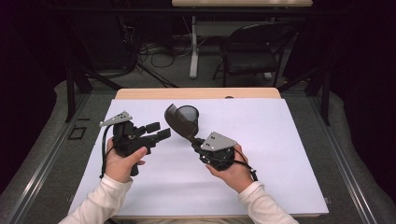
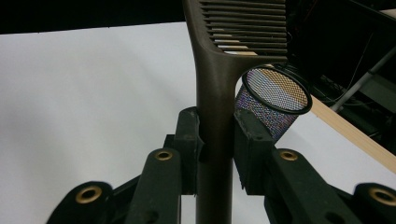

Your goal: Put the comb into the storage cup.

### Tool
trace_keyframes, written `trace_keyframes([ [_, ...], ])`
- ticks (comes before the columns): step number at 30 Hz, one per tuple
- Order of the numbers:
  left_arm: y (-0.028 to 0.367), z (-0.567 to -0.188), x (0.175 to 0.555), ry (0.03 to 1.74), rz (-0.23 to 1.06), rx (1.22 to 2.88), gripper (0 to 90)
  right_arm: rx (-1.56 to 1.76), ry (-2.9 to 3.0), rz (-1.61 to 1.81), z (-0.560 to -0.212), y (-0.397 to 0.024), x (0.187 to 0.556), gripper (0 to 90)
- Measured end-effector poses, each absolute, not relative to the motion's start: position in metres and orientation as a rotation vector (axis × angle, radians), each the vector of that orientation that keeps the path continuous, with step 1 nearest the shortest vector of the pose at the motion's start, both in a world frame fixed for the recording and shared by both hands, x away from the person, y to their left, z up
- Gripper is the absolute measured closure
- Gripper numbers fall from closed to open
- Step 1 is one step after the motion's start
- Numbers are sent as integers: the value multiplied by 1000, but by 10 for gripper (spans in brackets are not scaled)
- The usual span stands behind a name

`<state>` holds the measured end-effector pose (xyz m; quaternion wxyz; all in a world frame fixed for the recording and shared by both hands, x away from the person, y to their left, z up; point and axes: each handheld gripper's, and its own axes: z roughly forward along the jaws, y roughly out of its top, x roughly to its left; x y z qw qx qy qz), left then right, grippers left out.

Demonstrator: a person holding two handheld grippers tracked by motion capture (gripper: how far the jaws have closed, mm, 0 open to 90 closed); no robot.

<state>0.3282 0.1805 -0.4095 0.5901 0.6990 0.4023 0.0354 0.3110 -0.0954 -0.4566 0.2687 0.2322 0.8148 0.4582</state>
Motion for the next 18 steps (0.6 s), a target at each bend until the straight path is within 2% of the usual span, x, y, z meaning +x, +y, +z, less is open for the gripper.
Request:
trace_keyframes([
  [18, 170, -411, 335, 968, 17, 1586, 433, 624, 2199, 1237, -457, -95, 311, 729],
])
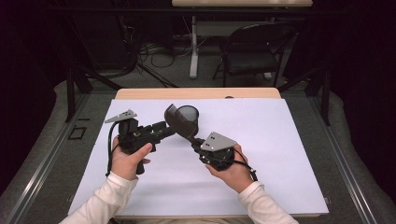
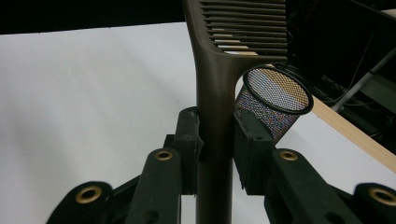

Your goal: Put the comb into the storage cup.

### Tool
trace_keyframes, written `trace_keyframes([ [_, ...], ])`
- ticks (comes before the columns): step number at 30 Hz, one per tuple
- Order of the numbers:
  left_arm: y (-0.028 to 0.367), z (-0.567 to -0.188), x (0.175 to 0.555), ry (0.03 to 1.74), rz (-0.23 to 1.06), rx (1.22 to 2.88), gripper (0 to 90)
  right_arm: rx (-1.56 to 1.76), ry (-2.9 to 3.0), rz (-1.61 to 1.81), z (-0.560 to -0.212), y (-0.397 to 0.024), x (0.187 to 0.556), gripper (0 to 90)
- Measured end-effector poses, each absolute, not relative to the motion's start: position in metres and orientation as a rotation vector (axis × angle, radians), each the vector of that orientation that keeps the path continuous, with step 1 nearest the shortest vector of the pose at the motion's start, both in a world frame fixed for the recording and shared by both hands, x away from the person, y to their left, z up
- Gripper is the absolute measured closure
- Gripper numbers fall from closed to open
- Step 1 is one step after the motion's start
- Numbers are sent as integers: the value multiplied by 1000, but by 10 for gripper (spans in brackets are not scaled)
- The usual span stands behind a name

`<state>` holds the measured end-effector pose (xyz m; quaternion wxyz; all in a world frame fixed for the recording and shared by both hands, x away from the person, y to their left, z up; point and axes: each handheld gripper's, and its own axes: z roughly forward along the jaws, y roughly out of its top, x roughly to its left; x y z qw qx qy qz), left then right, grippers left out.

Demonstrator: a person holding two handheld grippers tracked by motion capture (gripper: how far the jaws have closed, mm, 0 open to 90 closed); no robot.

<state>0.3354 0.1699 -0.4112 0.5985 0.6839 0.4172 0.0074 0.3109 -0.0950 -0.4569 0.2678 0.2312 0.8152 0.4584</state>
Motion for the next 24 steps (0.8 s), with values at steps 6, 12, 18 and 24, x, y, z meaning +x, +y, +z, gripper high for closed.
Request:
trace_keyframes([
  [6, 169, -413, 338, 982, -3, 1555, 435, 622, 2201, 1232, -457, -94, 310, 729],
  [12, 168, -414, 340, 988, -10, 1561, 436, 619, 2201, 1232, -457, -94, 311, 729],
  [18, 166, -416, 341, 1008, -20, 1527, 437, 619, 2201, 1230, -458, -93, 311, 729],
  [24, 165, -417, 342, 1017, -18, 1516, 454, 621, 2202, 1230, -458, -93, 311, 729],
])
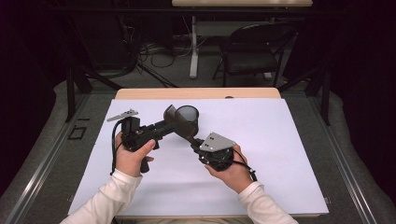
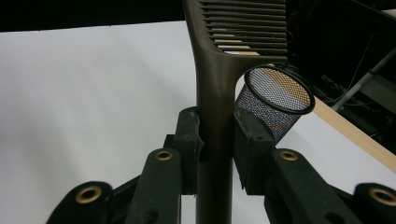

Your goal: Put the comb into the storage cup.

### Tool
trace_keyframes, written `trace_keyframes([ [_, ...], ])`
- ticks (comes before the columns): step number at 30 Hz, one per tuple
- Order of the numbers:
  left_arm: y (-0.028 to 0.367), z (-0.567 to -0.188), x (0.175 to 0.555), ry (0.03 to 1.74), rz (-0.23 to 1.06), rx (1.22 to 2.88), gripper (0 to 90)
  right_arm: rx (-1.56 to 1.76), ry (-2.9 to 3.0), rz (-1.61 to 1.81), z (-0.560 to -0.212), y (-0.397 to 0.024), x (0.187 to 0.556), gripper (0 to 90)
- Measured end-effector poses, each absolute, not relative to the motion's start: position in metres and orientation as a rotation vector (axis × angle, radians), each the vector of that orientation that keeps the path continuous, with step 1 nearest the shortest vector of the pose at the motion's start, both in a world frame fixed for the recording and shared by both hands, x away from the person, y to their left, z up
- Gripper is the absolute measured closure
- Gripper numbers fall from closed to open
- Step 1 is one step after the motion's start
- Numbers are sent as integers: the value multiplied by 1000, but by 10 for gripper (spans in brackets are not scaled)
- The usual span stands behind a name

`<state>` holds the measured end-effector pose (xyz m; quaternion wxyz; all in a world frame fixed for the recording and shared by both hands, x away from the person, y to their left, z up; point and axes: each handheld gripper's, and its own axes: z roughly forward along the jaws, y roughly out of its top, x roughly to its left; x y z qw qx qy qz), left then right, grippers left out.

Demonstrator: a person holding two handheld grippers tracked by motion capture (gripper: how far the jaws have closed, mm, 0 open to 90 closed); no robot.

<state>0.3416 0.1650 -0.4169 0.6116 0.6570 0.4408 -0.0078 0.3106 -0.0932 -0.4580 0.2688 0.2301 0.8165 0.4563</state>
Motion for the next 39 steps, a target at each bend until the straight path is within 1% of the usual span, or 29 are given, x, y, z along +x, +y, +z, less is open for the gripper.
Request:
trace_keyframes([
  [10, 163, -417, 342, 1025, -9, 1495, 507, 621, 2205, 1229, -458, -93, 311, 729],
  [24, 160, -418, 344, 1040, -41, 1464, 614, 619, 2208, 1231, -459, -92, 310, 729],
  [29, 159, -419, 345, 1049, -40, 1470, 632, 614, 2211, 1228, -459, -92, 310, 729],
  [39, 158, -419, 345, 1053, -48, 1458, 698, 611, 2213, 1230, -460, -91, 310, 729],
])
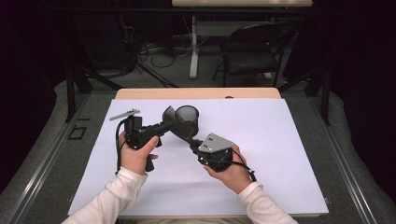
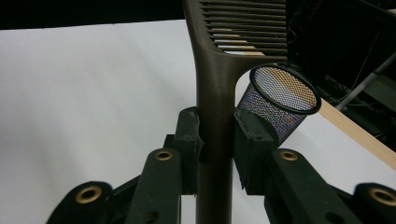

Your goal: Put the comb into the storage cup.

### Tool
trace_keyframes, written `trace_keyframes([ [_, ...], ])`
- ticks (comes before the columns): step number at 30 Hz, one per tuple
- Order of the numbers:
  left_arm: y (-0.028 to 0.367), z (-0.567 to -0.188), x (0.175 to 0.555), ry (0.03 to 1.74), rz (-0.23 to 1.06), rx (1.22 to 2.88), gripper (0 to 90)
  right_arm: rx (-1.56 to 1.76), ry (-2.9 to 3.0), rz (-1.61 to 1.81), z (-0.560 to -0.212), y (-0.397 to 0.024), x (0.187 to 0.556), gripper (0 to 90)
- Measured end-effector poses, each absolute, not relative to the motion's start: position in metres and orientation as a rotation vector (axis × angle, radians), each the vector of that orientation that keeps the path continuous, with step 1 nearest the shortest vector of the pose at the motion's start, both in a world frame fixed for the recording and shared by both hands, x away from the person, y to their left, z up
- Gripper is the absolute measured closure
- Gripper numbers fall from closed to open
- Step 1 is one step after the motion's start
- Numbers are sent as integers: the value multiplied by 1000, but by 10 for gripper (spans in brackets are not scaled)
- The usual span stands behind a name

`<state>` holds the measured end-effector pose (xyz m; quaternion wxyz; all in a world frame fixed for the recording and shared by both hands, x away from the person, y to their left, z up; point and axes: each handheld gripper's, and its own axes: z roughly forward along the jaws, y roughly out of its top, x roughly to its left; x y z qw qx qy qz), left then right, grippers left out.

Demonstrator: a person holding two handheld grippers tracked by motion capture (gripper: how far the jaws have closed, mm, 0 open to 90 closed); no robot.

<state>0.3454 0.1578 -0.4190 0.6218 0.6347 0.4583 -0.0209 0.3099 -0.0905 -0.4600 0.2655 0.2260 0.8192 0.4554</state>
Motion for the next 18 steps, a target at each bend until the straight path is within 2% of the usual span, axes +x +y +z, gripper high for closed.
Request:
trace_keyframes([
  [18, 157, -420, 345, 1060, -50, 1439, 783, 612, 2219, 1228, -461, -90, 310, 729],
])
